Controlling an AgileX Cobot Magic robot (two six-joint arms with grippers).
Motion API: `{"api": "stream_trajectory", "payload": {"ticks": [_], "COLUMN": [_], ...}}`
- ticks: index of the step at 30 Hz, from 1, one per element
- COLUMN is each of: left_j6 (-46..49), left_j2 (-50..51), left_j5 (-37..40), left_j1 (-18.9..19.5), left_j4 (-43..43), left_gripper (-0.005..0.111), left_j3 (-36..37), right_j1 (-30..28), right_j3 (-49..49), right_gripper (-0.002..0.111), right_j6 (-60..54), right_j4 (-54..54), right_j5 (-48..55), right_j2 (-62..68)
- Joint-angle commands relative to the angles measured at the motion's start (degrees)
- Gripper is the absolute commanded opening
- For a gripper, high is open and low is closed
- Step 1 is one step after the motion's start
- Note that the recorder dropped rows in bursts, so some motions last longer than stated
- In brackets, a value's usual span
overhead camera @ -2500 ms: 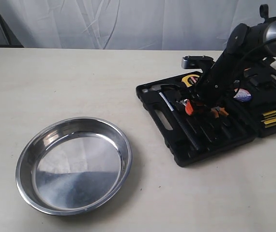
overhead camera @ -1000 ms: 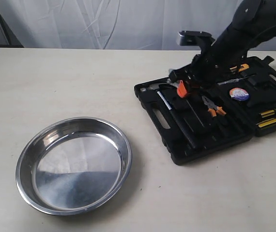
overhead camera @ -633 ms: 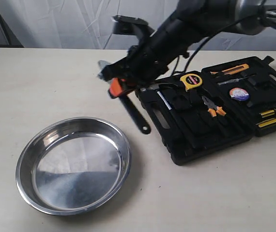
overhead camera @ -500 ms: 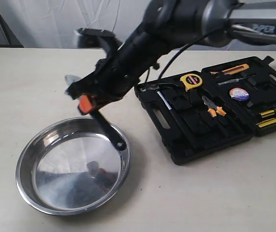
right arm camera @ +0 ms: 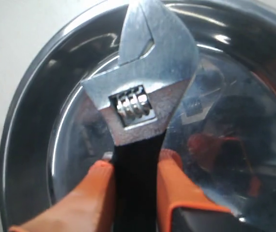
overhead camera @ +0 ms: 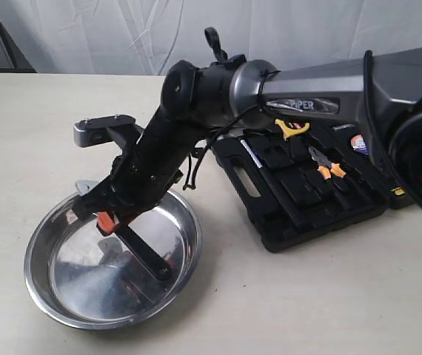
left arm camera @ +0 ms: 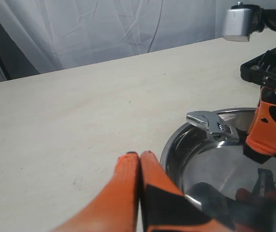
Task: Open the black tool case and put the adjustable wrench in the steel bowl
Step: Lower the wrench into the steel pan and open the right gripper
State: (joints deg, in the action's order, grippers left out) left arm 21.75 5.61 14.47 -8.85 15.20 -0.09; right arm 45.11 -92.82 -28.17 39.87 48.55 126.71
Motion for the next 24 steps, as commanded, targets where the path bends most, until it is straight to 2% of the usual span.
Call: {"api": "stream_trajectory", "payload": {"ticks": [1, 5, 7, 10, 11, 14, 18, 20, 22, 23, 24], "left_j6": [-0.2, -0.2, -0.2, -0.2, -0.2, -0.2, -0.2, -0.2, -0.2, -0.2, -0.2], "left_j2": [-0.3, -0.3, -0.3, -0.3, -0.3, -0.3, -0.3, -0.3, -0.3, -0.3, -0.3], "left_j5": [-0.8, -0.8, -0.8, -0.8, -0.8, -0.8, -0.8, -0.8, -0.8, -0.8, -0.8], "left_j1": [-0.5, -0.5, -0.5, -0.5, -0.5, -0.5, -0.5, -0.5, -0.5, -0.5, -0.5], "left_j4": [0.2, 0.2, 0.2, 0.2, 0.2, 0.2, 0.2, 0.2, 0.2, 0.2, 0.2], "left_gripper": [0.0, 0.0, 0.0, 0.0, 0.0, 0.0, 0.0, 0.0, 0.0, 0.0, 0.0], "left_j3": [0.1, 0.1, 0.1, 0.1, 0.1, 0.1, 0.1, 0.1, 0.1, 0.1, 0.1], "right_j1": [0.7, 0.9, 1.0, 1.2, 1.2, 1.2, 1.2, 1.2, 1.0, 1.0, 1.0], "right_j3": [-0.7, -0.7, -0.7, -0.7, -0.7, -0.7, -0.7, -0.7, -0.7, -0.4, -0.2], "right_gripper": [-0.001, 0.0, 0.005, 0.022, 0.035, 0.045, 0.045, 0.04, 0.016, 0.0, 0.0], "right_j6": [-0.1, 0.0, 0.9, 1.2, 1.2, 1.2, 1.2, 1.2, 1.2, 1.2, 1.2], "right_j4": [-1.0, -1.3, -2.0, -2.2, -2.0, -2.2, -2.3, -2.7, -4.8, -5.9, -5.9], "right_j5": [-3.8, -2.3, -2.3, -3.1, -3.3, -3.2, -2.0, -0.6, 1.2, 1.2, 1.1], "right_j2": [0.9, 2.2, 2.6, 2.9, 2.9, 2.9, 2.7, 2.1, -0.4, -3.3, -4.7]}}
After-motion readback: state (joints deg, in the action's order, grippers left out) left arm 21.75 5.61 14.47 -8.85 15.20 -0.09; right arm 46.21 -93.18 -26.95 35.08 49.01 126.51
